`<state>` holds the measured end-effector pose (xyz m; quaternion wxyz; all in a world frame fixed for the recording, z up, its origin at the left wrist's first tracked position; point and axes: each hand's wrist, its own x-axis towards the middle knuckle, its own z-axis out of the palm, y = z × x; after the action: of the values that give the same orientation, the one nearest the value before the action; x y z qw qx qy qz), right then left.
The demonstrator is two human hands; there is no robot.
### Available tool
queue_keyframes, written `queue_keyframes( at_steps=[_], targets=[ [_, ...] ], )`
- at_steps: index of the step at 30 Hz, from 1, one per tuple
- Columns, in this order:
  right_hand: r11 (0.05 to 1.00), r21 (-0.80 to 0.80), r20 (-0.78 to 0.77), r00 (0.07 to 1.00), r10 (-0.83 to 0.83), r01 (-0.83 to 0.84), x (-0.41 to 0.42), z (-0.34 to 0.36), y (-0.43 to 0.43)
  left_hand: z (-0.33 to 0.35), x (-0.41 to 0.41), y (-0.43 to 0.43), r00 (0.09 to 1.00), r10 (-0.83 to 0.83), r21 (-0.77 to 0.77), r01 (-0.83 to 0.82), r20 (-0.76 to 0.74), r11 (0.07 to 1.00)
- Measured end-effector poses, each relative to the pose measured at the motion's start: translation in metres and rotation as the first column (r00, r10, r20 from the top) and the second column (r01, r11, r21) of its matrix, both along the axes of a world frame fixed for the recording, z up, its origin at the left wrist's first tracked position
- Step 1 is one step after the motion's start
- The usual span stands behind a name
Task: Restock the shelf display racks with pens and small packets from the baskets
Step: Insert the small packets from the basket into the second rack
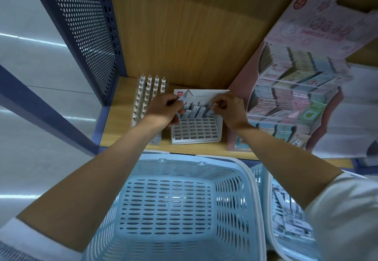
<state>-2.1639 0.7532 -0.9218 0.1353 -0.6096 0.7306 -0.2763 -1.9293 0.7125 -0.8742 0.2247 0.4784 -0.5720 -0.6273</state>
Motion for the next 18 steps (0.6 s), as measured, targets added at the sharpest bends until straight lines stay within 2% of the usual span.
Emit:
queue_keyframes(
  at_steps=[4,8,12,16,18],
  targets=[
    [1.000,0.029,0.045,0.999,0.007,-0.009,-0.002,-0.008,0.006,-0.001,0.000,-0.001,1.000,0.004,0.002,-0.004,-0.010,1.000],
    [0.996,0.064,-0.062,0.997,-0.054,0.058,0.005,-0.015,0.004,-0.002,-0.001,-0.001,1.000,-0.005,-0.012,0.005,-0.007,1.000],
    [0.987,0.157,-0.184,0.983,-0.007,0.037,0.009,-0.010,0.000,-0.003,0.000,0.000,1.000,-0.020,-0.007,0.020,-0.005,1.000],
    [0.985,0.173,-0.158,0.987,0.010,0.017,0.009,-0.005,0.000,0.000,0.001,0.001,0.999,-0.032,0.024,0.032,-0.023,0.999],
    [0.994,0.112,-0.066,0.998,-0.002,0.010,0.008,-0.001,0.003,0.001,0.000,0.002,0.999,-0.026,0.029,0.026,-0.028,0.999]
  ],
)
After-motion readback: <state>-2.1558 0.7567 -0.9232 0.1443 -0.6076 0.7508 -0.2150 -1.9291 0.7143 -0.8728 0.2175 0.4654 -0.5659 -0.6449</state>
